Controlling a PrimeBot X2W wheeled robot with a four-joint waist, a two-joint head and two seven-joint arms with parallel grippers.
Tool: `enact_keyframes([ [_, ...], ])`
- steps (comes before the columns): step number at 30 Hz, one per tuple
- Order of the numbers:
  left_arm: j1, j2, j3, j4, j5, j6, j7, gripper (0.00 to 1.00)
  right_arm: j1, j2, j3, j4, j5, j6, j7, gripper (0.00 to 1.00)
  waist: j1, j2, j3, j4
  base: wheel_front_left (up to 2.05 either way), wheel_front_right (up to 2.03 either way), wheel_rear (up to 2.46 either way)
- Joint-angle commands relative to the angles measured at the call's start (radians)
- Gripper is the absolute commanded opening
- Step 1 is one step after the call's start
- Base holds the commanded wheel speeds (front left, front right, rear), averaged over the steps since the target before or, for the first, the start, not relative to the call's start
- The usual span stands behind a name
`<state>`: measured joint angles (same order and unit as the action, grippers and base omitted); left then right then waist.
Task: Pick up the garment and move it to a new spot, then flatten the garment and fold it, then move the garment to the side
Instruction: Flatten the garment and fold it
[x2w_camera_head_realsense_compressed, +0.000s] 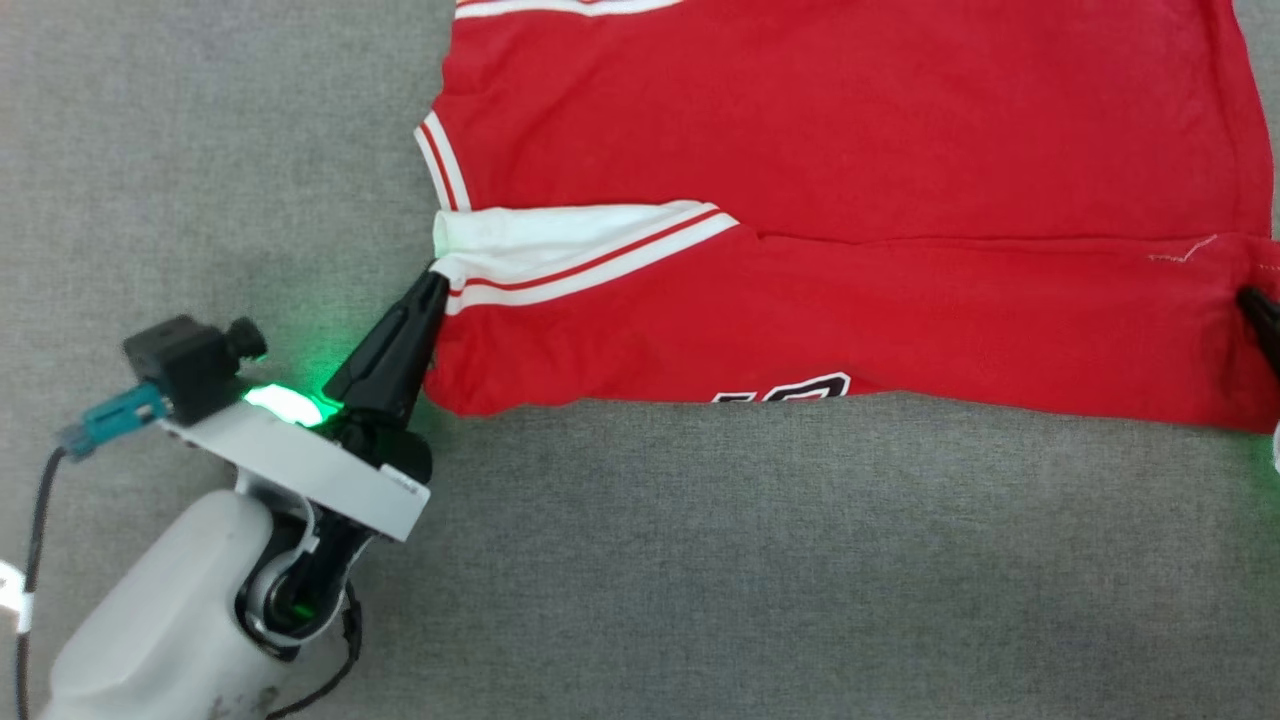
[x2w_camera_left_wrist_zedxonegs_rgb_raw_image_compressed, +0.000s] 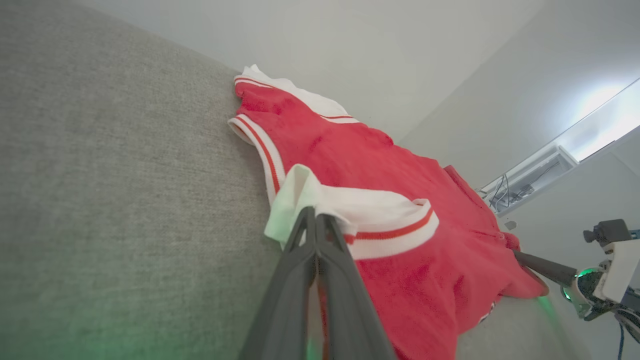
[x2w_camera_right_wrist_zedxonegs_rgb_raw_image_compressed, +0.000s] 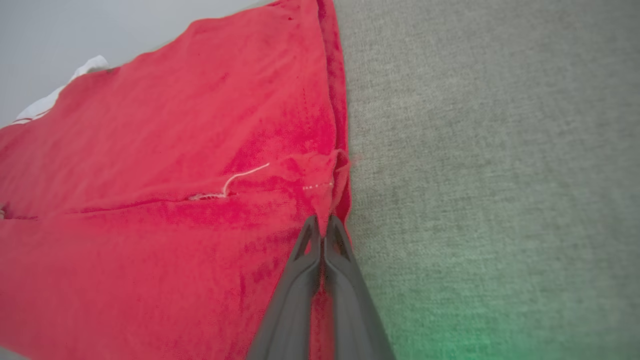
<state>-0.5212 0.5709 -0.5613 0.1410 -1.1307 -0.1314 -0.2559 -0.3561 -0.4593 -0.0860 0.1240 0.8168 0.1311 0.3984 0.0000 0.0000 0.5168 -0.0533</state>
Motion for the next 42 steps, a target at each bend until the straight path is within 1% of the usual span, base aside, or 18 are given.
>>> enact_keyframes([
  [1, -0.003, 0.001, -0.024, 0.071, 0.026, 0.003, 0.002, 0.00, -0.019, -0.002, 0.024, 0.024, 0.000, -0.001, -0.020, 0.00, 0.0000, 0.0000, 0.016, -0.004, 0.00, 0.00, 0.00],
  [5, -0.028, -0.007, -0.062, 0.158, 0.065, 0.003, 0.003, 0.00, -0.038, -0.004, 0.075, 0.072, 0.002, -0.001, -0.055, 0.00, 0.0000, 0.0000, 0.020, -0.006, 0.00, 0.00, 0.00],
  [9, -0.053, -0.001, -0.096, 0.219, 0.094, 0.003, 0.003, 0.00, -0.053, -0.012, 0.121, 0.116, -0.001, -0.001, -0.079, 0.00, 0.0000, 0.0000, 0.012, -0.009, 0.00, 0.00, 0.00],
  [10, -0.060, 0.001, -0.103, 0.226, 0.099, 0.003, 0.003, 0.22, -0.057, -0.014, 0.135, 0.125, -0.001, -0.001, -0.086, 0.00, 0.0000, 0.0000, 0.007, -0.010, 0.00, 0.00, 0.00],
  [11, -0.066, 0.004, -0.103, 0.230, 0.098, 0.003, 0.002, 0.49, -0.061, -0.016, 0.142, 0.129, -0.001, -0.001, -0.100, 0.00, 0.0000, 0.0000, 0.000, -0.010, 0.00, 0.00, 0.00],
  [12, -0.073, 0.010, -0.102, 0.231, 0.100, 0.003, 0.001, 0.98, -0.063, -0.019, 0.144, 0.136, 0.000, -0.001, -0.115, 0.38, 0.0000, 0.0000, -0.010, -0.009, 0.00, 0.00, 0.00],
  [13, -0.080, 0.018, -0.103, 0.227, 0.099, 0.003, 0.001, 1.00, -0.064, -0.025, 0.149, 0.140, 0.001, -0.001, -0.126, 0.80, 0.0000, 0.0000, -0.020, -0.009, 0.00, 0.00, 0.00],
  [14, -0.086, 0.028, -0.104, 0.220, 0.099, 0.004, 0.001, 1.00, -0.063, -0.031, 0.152, 0.142, -0.001, -0.001, -0.139, 1.00, 0.0000, 0.0000, -0.032, -0.008, 0.00, 0.00, 0.00],
  [17, -0.116, 0.059, -0.131, 0.176, 0.123, 0.003, 0.037, 1.00, -0.052, -0.051, 0.140, 0.143, -0.007, -0.001, -0.168, 1.00, 0.0000, 0.0000, -0.075, -0.001, 0.00, 0.00, 0.00],
  [20, -0.167, 0.130, -0.142, 0.134, 0.124, 0.003, 0.133, 1.00, -0.048, -0.067, 0.115, 0.134, -0.018, -0.001, -0.188, 1.00, 0.0000, 0.0000, -0.114, 0.005, 0.00, 0.00, 0.00],
  [23, -0.207, 0.189, -0.161, 0.083, 0.124, 0.022, 0.268, 1.00, -0.048, -0.072, 0.086, 0.120, -0.020, -0.001, -0.197, 1.00, 0.0000, 0.0000, -0.151, 0.009, 0.00, 0.00, 0.00],
  [25, -0.234, 0.212, -0.179, 0.043, 0.098, 0.036, 0.382, 1.00, -0.047, -0.072, 0.068, 0.113, -0.024, -0.001, -0.201, 1.00, 0.0000, 0.0000, -0.170, 0.011, 0.00, 0.00, 0.00],
  [27, -0.259, 0.229, -0.197, 0.004, 0.061, 0.060, 0.509, 1.00, -0.042, -0.068, 0.062, 0.107, -0.026, -0.001, -0.191, 1.00, 0.0000, 0.0000, -0.183, 0.011, 0.00, 0.00, 0.00],
  [31, -0.292, 0.243, -0.256, -0.080, -0.024, 0.126, 0.786, 1.00, -0.038, -0.052, 0.064, 0.091, -0.033, -0.001, -0.178, 1.00, 0.0000, 0.0000, -0.188, 0.004, 0.00, 0.00, 0.00],
  [33, -0.309, 0.244, -0.273, -0.104, -0.051, 0.155, 0.878, 1.00, -0.041, -0.048, 0.069, 0.084, -0.035, -0.001, -0.173, 1.00, 0.0000, 0.0000, -0.180, -0.003, 0.00, 0.00, 0.00],
  [36, -0.321, 0.229, -0.283, -0.093, -0.091, 0.191, 0.953, 1.00, -0.047, -0.039, 0.078, 0.077, -0.032, -0.001, -0.169, 1.00, 0.0000, 0.0000, -0.160, -0.019, 0.00, 0.00, 0.00],
  [38, -0.333, 0.225, -0.296, -0.069, -0.099, 0.206, 0.999, 1.00, -0.055, -0.037, 0.081, 0.073, -0.031, -0.001, -0.166, 1.00, 0.0000, 0.0000, -0.144, -0.032, 0.00, 0.00, 0.00],
  [42, -0.349, 0.218, -0.302, -0.011, -0.128, 0.217, 1.056, 1.00, -0.070, -0.033, 0.084, 0.065, -0.026, -0.001, -0.170, 1.00, 0.0000, 0.0000, -0.111, -0.060, 0.00, 0.00, 0.00],
])
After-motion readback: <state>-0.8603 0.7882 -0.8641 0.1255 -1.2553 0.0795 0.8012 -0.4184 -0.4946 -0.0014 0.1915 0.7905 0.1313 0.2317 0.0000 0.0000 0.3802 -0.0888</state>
